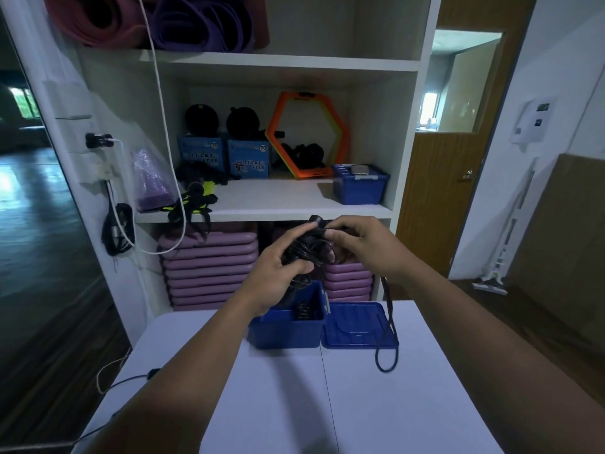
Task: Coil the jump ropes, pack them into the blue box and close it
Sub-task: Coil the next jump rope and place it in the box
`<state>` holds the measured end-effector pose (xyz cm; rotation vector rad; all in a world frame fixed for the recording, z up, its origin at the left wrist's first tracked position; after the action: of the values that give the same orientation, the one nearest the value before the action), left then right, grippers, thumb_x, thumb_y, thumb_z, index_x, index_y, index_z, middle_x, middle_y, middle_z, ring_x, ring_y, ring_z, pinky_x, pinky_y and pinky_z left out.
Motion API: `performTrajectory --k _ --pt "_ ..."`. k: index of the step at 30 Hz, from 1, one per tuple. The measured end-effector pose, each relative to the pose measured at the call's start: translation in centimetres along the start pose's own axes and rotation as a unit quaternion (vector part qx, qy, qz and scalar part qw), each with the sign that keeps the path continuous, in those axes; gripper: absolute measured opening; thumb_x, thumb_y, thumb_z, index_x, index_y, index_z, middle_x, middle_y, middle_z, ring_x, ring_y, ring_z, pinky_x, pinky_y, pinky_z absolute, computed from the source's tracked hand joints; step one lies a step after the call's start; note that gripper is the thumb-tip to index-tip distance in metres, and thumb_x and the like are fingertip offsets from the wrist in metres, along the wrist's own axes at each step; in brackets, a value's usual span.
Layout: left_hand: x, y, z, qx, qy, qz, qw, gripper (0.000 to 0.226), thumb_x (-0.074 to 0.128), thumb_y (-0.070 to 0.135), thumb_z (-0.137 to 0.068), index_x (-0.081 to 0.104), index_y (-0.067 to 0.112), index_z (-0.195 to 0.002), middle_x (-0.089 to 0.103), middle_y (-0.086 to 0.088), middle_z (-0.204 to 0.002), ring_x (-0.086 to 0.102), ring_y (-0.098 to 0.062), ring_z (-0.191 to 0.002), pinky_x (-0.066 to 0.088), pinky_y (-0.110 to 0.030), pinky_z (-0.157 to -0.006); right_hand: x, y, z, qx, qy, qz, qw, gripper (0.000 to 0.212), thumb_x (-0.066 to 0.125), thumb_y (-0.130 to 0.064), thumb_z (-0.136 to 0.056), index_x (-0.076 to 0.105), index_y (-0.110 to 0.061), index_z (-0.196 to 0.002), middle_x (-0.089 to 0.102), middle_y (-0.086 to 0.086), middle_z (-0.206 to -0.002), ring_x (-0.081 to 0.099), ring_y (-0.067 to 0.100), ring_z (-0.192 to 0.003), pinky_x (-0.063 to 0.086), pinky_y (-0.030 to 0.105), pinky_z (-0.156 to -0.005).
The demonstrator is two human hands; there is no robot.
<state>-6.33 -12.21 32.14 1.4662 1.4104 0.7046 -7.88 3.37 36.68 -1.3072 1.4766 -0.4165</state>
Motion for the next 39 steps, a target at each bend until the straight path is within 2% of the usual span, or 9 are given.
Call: performTrajectory --k 2,8,14,19,23,28,34,37,39 --pt "-0.2 -0.2 0.1 -0.004 -0.003 0.012 1.0 0.064 0.058 -0.007 -0.092 0.058 0.046 -0.127 0.066 0.031 -0.103 0.064 -0.003 -0.102 0.054 -0.037 -0.097 0.2 0.8 0.1 0.05 -0.026 -0.076 0.996 0.021 0.059 -0.015 -0.096 0.068 -0.001 -0.109 0.069 0.023 -0.086 0.065 0.023 -0.073 0.054 0.021 -0.062" --pt "-0.7 -0.8 0.0 0.0 -0.001 0.089 0.996 0.054 0.055 -0.011 -0.09 0.067 0.037 -0.113 0.068 0.007 -0.101 0.061 -0.043 -0.107 0.051 -0.062 -0.094 0.8 2.8 0.3 0.115 -0.068 -0.165 0.977 0.018 0.059 -0.017 -0.093 0.071 -0.004 -0.097 0.068 0.011 -0.083 0.064 0.018 -0.074 0.054 0.023 -0.066" --pt "-0.7 -0.8 0.0 -0.004 -0.01 0.152 0.988 0.035 0.061 0.002 -0.08 0.064 0.027 -0.105 0.062 -0.009 -0.108 0.056 -0.058 -0.106 0.052 -0.061 -0.086 0.6 2.3 0.9 0.103 -0.071 -0.149 0.981 0.021 0.065 -0.02 -0.085 0.072 -0.002 -0.093 0.065 0.009 -0.072 0.056 0.013 -0.062 0.047 0.02 -0.057" --pt "-0.6 -0.7 0.1 -0.019 -0.024 0.229 0.973 0.031 0.057 -0.001 -0.079 0.058 0.021 -0.101 0.059 -0.018 -0.111 0.059 -0.051 -0.094 0.057 -0.046 -0.071 -0.4 1.5 1.4 0.094 -0.05 -0.151 0.983 0.019 0.068 -0.021 -0.082 0.072 -0.005 -0.092 0.058 0.007 -0.067 0.047 0.008 -0.055 0.037 0.015 -0.046" --pt "0.0 -0.2 0.5 -0.038 -0.072 0.331 0.94 0.032 0.047 0.001 -0.083 0.049 0.02 -0.108 0.068 -0.021 -0.112 0.063 -0.055 -0.097 0.058 -0.048 -0.066 -1.1 0.5 1.6 0.081 -0.04 -0.163 0.982 0.03 0.062 0.001 -0.09 0.062 0.0 -0.119 0.065 0.003 -0.087 0.059 0.0 -0.06 0.043 0.011 -0.05" --pt "0.6 0.7 0.6 -0.052 -0.111 0.392 0.912 0.035 0.043 0.009 -0.087 0.046 0.026 -0.117 0.068 -0.02 -0.116 0.067 -0.051 -0.091 0.06 -0.046 -0.06 -0.3 -1.5 2.3 0.048 -0.054 -0.15 0.986 0.041 0.056 0.002 -0.094 0.054 -0.006 -0.134 0.067 -0.004 -0.096 0.062 -0.007 -0.062 0.044 0.008 -0.052" --pt "-0.4 -0.2 0.4 -0.087 -0.047 0.336 0.937 0.038 0.049 0.014 -0.09 0.052 0.03 -0.125 0.065 -0.014 -0.118 0.063 -0.034 -0.098 0.056 -0.043 -0.078 0.3 -1.2 2.1 0.092 -0.012 -0.235 0.967 0.036 0.058 -0.002 -0.094 0.058 -0.007 -0.13 0.068 -0.003 -0.091 0.058 0.0 -0.059 0.038 0.01 -0.048" --pt "-0.9 0.1 0.5 -0.101 -0.035 0.238 0.965 0.036 0.042 0.013 -0.101 0.056 0.03 -0.13 0.066 -0.01 -0.122 0.064 -0.03 -0.107 0.056 -0.041 -0.083 0.7 -0.1 2.0 0.126 -0.003 -0.253 0.959 0.035 0.063 -0.01 -0.093 0.062 -0.015 -0.128 0.065 -0.005 -0.086 0.046 0.005 -0.062 0.023 0.02 -0.05" --pt "-1.5 0.2 0.6 -0.106 0.001 0.182 0.977 0.036 0.044 0.013 -0.102 0.063 0.033 -0.125 0.072 -0.002 -0.113 0.065 -0.028 -0.112 0.055 -0.043 -0.091 0.9 0.0 2.0 0.133 0.008 -0.23 0.964 0.031 0.062 -0.011 -0.094 0.064 -0.016 -0.124 0.065 -0.005 -0.087 0.049 0.007 -0.065 0.026 0.022 -0.052"
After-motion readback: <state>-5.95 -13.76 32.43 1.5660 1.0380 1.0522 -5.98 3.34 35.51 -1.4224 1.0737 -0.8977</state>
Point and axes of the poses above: each hand's wrist, its own z-axis away from the middle knuckle, its own x-axis out of the palm, y = z × x, the point moved 7 cm from there along -z, towards the middle knuckle
